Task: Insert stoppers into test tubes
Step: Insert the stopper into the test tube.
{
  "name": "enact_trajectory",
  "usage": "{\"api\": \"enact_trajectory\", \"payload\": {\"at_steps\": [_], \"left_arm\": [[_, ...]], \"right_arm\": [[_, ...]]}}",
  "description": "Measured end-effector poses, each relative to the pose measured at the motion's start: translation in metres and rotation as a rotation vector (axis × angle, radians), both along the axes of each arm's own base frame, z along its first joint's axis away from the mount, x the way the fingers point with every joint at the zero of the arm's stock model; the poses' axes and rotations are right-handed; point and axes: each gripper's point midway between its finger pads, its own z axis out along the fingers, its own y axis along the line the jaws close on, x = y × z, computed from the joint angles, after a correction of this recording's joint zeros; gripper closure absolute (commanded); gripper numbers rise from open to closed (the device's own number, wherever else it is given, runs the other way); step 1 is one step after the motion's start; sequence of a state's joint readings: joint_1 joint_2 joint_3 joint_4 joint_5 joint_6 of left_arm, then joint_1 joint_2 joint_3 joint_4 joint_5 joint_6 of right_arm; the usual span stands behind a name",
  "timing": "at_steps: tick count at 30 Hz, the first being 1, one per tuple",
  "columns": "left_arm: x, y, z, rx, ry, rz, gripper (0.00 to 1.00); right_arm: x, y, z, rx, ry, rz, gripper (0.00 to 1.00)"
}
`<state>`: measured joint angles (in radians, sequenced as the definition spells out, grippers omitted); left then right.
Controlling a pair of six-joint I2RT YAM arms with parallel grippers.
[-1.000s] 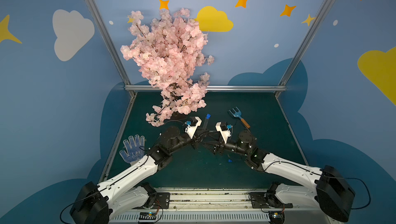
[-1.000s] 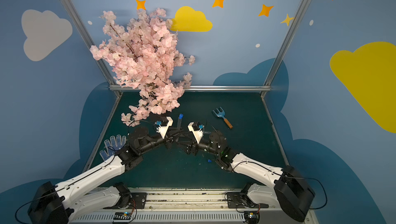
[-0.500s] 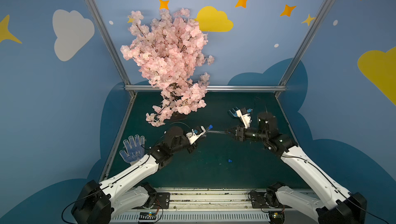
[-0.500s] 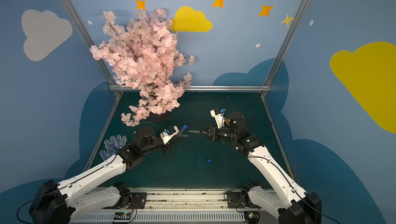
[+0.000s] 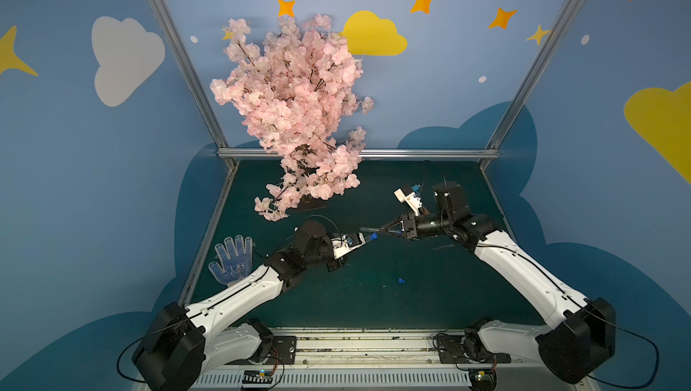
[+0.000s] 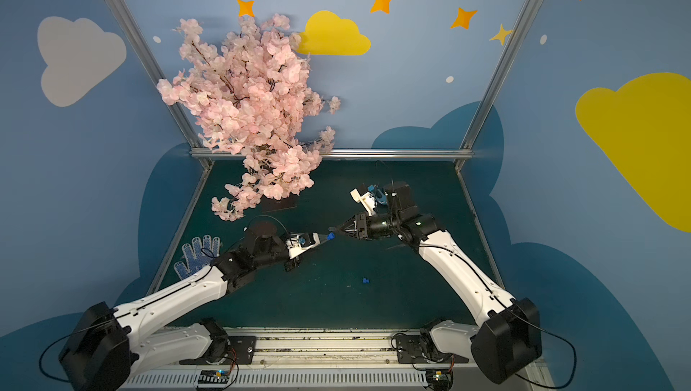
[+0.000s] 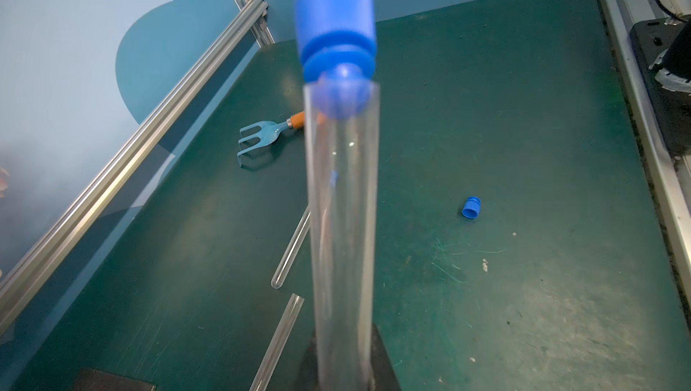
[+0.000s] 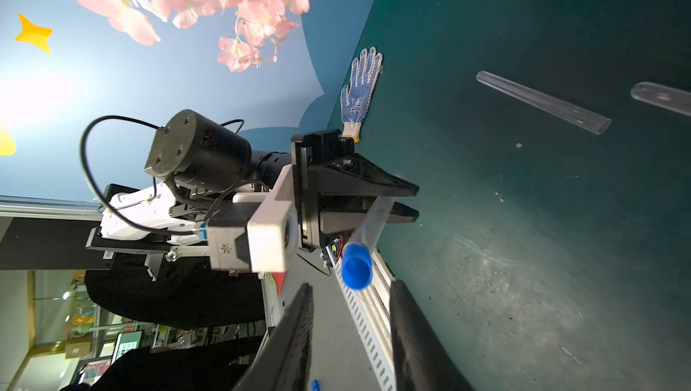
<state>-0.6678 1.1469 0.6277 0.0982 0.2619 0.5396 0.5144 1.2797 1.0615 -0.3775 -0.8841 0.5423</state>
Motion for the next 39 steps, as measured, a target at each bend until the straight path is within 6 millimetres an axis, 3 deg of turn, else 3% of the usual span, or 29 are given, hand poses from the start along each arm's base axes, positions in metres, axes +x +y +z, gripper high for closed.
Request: {"api": "enact_trajectory", "payload": {"at_steps": [10, 25, 39], "left_arm": [[-0.001, -0.002, -0.009, 0.016, 0.019, -0.018, 0.98], [0.000, -0.003, -0.017, 0.035, 0.055, -0.018, 0.98], [-0.005, -0.005, -0.019, 0.029, 0.077, -0.032, 0.98]], "right_arm": [[0.001, 0.003, -0.006, -0.023, -0.011, -0.004, 0.63], [-0.006, 0.002, -0.017, -0.070, -0.007, 0.012, 0.76], [0.001, -0.008, -0.019, -0.080, -0.003, -0.032, 0.80]]}}
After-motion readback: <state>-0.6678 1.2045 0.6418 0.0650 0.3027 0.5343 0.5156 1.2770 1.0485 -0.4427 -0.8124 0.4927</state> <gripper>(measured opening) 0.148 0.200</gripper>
